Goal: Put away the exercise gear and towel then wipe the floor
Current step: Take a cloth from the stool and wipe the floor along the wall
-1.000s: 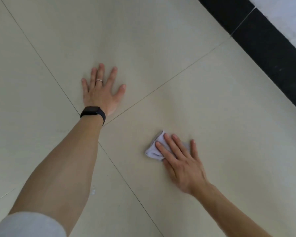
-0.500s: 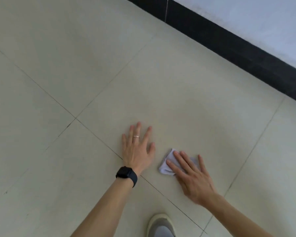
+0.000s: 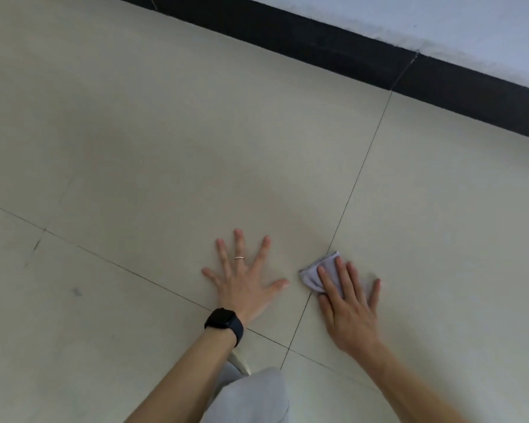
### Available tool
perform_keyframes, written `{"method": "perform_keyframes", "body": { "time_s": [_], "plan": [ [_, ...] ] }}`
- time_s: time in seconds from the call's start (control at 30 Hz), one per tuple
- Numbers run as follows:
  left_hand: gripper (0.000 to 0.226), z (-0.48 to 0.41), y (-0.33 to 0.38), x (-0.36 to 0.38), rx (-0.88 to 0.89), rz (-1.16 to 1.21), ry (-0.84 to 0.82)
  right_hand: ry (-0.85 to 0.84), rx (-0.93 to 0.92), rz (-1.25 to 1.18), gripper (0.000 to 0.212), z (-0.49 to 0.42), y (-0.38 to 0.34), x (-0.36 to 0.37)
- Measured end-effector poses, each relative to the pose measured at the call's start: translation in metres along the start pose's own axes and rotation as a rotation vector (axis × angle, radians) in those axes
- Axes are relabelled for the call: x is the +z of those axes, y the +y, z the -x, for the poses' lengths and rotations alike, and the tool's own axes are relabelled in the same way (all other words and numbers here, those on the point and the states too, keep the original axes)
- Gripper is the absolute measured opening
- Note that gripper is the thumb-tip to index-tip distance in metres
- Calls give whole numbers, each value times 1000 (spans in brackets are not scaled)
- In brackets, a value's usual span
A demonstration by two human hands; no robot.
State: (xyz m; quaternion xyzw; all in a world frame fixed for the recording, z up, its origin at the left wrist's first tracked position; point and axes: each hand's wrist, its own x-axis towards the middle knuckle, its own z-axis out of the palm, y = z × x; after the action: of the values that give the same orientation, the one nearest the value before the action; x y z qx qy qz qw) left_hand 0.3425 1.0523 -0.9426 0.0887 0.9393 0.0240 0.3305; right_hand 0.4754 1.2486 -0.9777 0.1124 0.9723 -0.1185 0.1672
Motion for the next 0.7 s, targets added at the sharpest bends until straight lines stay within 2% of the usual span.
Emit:
{"method": "perform_keyframes", "body": {
  "time_s": [0.13,0.23,0.33,0.43,0.5,0.6,0.67,0.7],
  "plan": [
    [95,1,4,-4,-15,-67,-16,1,-41,-19,56,4,5,3],
    [96,0,5,-7,-24,-102,-35,66,-60,-29,55,2,4,2],
    [97,-1,10,-16,-49,-86,-122,96,-115,-25,55,2,5,2],
    [87,0,23,-53,-85,-97,-266,50,-171,-33,75,-7,17,-18],
    [77,12,39,-84,-78,-58,-256,0,-67,-39,78,-9,22,-53],
    [66,57,63,-119,-15,30,-132,-422,119,33,40,15,29,-102],
    [61,102,75,-134,25,49,-141,-737,212,7,19,47,42,-139],
    [60,125,77,-142,38,45,-157,-795,224,-30,14,65,45,-161]
  ]
}}
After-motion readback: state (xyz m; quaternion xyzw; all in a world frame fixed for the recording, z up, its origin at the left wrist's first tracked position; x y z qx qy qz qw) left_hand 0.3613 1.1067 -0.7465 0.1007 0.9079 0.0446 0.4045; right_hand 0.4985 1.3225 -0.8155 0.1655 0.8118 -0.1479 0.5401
